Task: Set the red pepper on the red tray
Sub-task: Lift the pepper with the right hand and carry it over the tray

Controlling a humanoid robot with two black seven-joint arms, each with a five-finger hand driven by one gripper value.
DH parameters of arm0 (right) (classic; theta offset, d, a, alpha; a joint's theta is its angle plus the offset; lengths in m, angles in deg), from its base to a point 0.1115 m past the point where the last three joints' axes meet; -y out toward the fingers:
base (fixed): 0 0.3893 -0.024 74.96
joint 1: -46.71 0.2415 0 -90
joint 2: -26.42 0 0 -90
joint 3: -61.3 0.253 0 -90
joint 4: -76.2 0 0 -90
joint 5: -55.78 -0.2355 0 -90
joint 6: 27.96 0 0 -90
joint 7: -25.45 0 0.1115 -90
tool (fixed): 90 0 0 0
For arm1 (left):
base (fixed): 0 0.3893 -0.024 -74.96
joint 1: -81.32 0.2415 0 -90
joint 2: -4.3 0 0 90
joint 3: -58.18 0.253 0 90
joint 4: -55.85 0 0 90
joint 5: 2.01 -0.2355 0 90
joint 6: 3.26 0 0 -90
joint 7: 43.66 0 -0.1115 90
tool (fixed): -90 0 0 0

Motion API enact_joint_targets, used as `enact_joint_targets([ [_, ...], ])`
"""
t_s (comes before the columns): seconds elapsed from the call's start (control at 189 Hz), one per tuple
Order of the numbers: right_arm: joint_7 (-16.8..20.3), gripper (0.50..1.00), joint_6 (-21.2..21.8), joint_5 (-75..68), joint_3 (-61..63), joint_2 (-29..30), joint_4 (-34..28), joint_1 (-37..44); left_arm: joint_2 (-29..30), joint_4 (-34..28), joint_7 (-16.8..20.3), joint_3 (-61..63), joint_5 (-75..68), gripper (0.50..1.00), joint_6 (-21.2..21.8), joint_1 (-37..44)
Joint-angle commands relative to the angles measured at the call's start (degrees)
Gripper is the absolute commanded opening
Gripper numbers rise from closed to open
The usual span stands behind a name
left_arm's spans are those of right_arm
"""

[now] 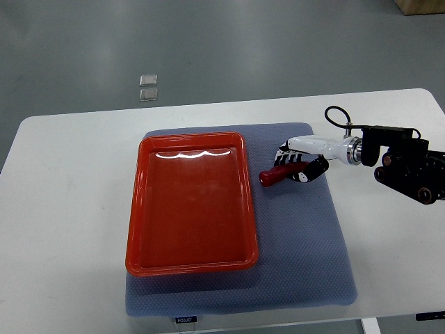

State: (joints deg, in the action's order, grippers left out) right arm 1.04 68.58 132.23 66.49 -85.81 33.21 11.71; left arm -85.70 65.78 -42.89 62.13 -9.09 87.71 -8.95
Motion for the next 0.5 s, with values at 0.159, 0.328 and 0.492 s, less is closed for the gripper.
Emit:
enact_joint_targets([
  [0.159,-3.44,0.5,0.5,-1.48,1.23,-1.15,-0.08,2.74,0.0,0.0,0.02,0.0,0.04,1.0,0.0,0.0],
  [0.328,-4.76,0.5,1.55,-4.21,1.23,-0.89,-0.88,6.26,0.0,0.0,0.02,0.0,-0.04,1.0,0.0,0.0],
  [0.492,-5.99,0.5,2.43,-4.56,1.23,0.17,-5.62,8.37,0.0,0.0,0.02,0.0,-0.04,1.0,0.0,0.0],
])
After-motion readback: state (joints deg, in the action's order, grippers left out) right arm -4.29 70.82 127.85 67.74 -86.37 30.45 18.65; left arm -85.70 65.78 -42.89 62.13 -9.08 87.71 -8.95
